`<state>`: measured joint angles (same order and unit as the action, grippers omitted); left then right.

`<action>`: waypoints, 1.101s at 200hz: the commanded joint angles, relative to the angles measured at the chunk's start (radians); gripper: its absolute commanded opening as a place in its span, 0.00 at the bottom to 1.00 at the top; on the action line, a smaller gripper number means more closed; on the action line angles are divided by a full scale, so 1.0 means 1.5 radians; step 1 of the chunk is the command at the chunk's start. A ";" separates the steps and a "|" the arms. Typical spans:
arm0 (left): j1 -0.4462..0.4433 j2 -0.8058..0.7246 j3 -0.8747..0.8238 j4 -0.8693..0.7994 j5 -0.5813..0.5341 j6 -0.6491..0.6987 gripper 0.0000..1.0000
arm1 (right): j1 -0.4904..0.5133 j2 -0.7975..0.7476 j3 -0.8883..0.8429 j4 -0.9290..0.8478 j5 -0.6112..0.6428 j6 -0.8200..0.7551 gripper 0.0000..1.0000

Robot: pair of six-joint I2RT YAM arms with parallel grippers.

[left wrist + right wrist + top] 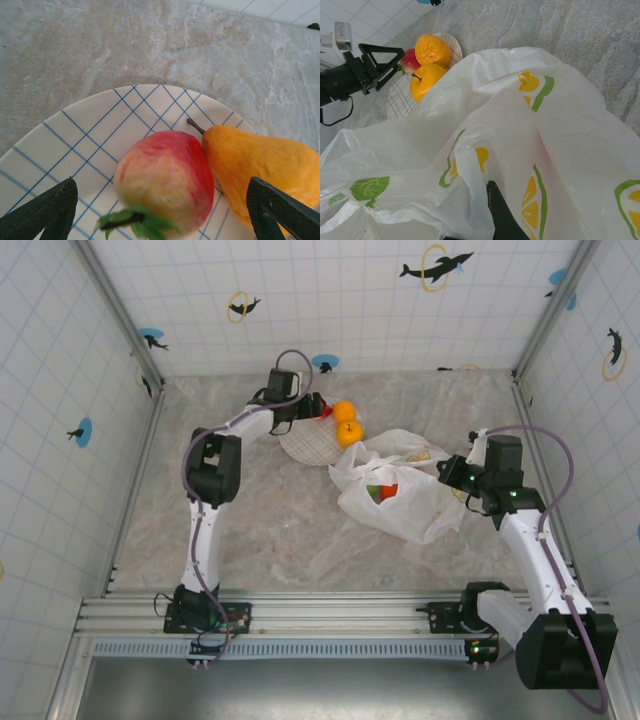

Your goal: Place the fruits into the plastic bag

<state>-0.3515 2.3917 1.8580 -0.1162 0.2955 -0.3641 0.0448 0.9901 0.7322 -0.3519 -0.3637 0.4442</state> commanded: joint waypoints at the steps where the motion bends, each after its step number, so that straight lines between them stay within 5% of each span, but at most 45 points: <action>1: 0.006 0.035 0.039 -0.016 0.036 -0.020 0.88 | -0.004 0.003 0.025 0.006 0.005 -0.007 0.00; 53: 0.006 0.068 0.066 -0.002 0.060 -0.042 0.80 | -0.004 0.002 0.019 0.005 0.004 -0.004 0.00; 165: 0.014 0.025 0.065 -0.017 0.068 -0.042 0.45 | -0.004 -0.022 0.005 -0.001 0.002 0.004 0.00; 220: 0.014 -0.239 -0.222 0.046 0.029 -0.057 0.44 | -0.003 -0.042 -0.002 -0.002 -0.004 0.017 0.00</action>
<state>-0.3382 2.2654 1.7077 -0.1154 0.3599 -0.4438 0.0448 0.9463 0.7322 -0.3523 -0.3634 0.4572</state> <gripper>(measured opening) 0.544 0.040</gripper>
